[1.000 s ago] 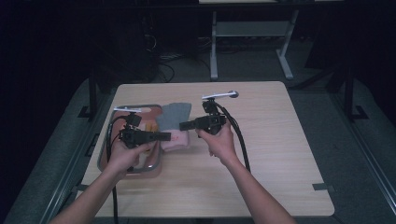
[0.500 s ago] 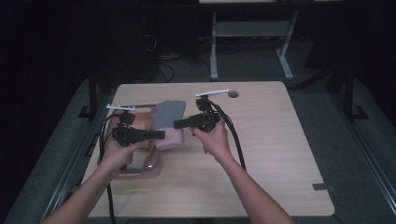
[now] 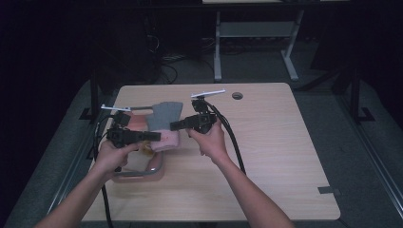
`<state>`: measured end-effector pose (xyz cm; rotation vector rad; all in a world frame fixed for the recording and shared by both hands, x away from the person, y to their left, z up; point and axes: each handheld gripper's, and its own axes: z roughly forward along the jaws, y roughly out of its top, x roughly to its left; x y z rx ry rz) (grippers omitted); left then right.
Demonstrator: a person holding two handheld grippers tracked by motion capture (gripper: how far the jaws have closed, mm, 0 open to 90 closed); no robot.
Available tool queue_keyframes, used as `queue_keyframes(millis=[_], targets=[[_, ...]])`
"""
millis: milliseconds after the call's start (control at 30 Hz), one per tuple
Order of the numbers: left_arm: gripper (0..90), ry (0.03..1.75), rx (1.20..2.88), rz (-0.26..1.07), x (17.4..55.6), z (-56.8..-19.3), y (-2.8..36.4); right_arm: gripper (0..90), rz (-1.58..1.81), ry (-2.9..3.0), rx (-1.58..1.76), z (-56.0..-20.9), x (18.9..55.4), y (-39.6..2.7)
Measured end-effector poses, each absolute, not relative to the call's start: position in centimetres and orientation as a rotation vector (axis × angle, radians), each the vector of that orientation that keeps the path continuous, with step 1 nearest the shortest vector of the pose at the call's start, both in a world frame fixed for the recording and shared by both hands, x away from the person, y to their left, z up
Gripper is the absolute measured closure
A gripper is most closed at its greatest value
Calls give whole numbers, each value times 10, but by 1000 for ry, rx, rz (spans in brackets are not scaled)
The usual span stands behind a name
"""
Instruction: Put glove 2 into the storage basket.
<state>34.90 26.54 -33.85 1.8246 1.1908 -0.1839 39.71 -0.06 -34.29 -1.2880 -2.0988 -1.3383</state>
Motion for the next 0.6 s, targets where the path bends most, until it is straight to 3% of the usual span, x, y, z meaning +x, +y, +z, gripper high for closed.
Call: queue_keyframes(millis=[600], targets=[[692,1223,1834,-153,348,-337,286,749,-1335,-2082,-1263,-348,404,22]])
